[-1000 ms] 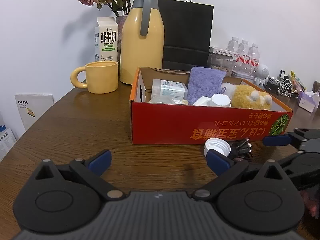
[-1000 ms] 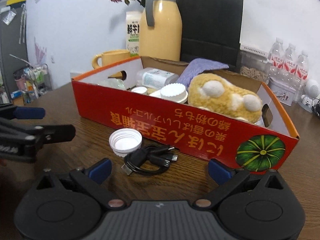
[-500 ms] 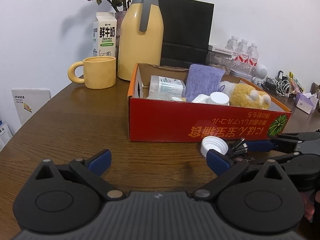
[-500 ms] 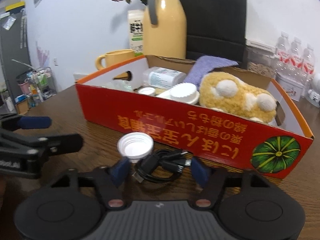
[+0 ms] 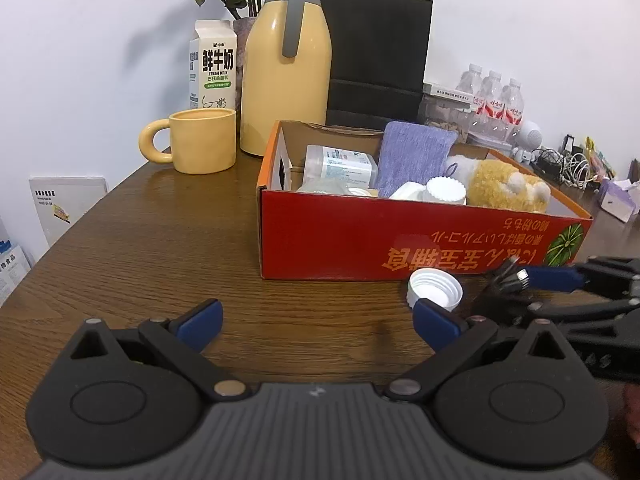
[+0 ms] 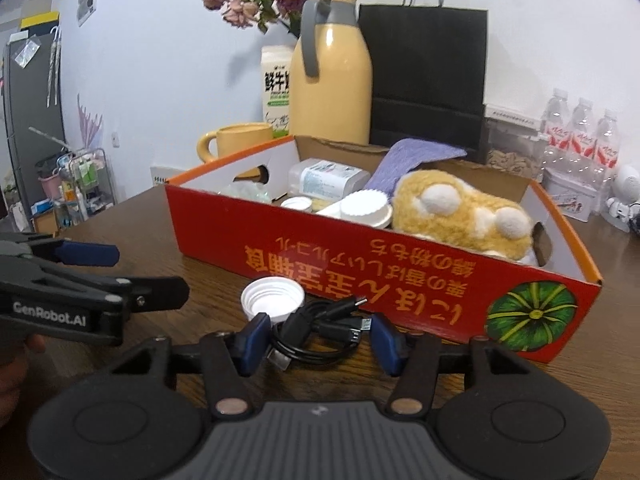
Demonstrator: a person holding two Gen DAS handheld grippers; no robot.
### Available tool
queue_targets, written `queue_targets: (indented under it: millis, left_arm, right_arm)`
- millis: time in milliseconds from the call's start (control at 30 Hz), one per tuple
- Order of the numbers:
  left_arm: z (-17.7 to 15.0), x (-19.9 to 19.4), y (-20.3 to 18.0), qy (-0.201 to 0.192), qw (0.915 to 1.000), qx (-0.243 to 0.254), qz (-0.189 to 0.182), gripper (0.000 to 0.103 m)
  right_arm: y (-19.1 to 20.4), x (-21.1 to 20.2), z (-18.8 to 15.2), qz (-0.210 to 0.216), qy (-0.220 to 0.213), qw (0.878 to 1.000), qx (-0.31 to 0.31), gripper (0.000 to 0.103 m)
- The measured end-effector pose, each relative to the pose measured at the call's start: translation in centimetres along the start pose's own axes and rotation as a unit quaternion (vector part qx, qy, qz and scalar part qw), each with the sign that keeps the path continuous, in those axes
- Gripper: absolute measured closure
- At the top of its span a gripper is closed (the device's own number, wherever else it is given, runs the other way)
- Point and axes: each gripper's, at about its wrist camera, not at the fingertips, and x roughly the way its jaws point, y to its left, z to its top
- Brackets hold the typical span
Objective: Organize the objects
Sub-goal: 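Grasp the black cable with the right tool while the left tool grasps the white cap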
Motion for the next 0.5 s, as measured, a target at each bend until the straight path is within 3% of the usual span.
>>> queue_targets:
  millis: [500]
  left_arm:
    - [1.3,2.5,-5.2,0.021,0.9996,0.016,-0.011,0.0]
  right_arm:
    - [-4.4,-2.8,-0.7,-0.046,-0.045,0.997,0.05,0.049]
